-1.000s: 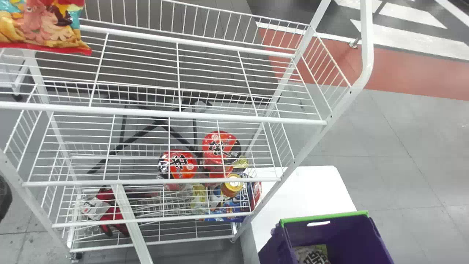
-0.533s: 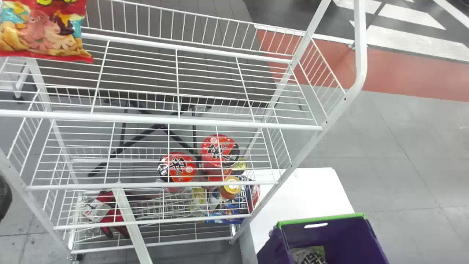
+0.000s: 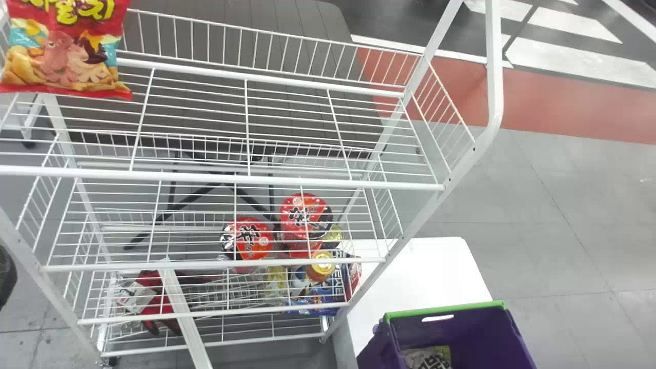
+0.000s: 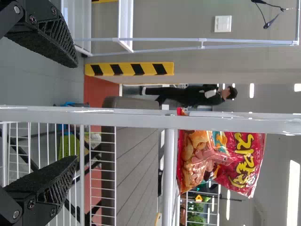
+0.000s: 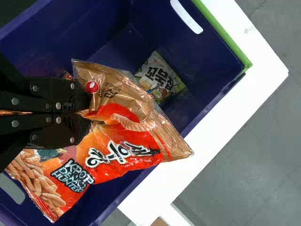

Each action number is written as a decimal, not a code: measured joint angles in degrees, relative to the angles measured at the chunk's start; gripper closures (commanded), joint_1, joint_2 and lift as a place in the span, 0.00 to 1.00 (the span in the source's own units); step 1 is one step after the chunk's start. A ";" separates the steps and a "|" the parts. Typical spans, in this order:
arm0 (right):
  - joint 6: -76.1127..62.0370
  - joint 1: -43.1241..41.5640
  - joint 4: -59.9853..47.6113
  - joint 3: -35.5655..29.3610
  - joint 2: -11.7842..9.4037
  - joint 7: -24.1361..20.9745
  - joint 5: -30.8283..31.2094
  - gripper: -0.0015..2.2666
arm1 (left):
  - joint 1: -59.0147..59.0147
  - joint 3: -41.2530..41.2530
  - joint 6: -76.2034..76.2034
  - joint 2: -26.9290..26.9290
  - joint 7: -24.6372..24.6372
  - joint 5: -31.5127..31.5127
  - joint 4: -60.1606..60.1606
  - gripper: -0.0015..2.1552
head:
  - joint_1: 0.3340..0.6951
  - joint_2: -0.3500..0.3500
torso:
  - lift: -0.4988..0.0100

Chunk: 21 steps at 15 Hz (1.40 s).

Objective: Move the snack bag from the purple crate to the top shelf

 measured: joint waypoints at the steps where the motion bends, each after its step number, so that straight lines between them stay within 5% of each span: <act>1: 0.00 0.00 0.03 -0.01 -0.01 0.02 0.00 0.99 | 0.00 0.00 0.00 0.00 0.00 0.00 0.00 0.06 | 1.00 0.00 | 0.75; 21: -0.68 -0.03 -0.04 -0.95 0.03 0.27 -0.17 0.99 | -0.18 -0.18 0.00 0.00 -0.09 0.00 0.46 0.06 | 1.00 0.00 | 0.88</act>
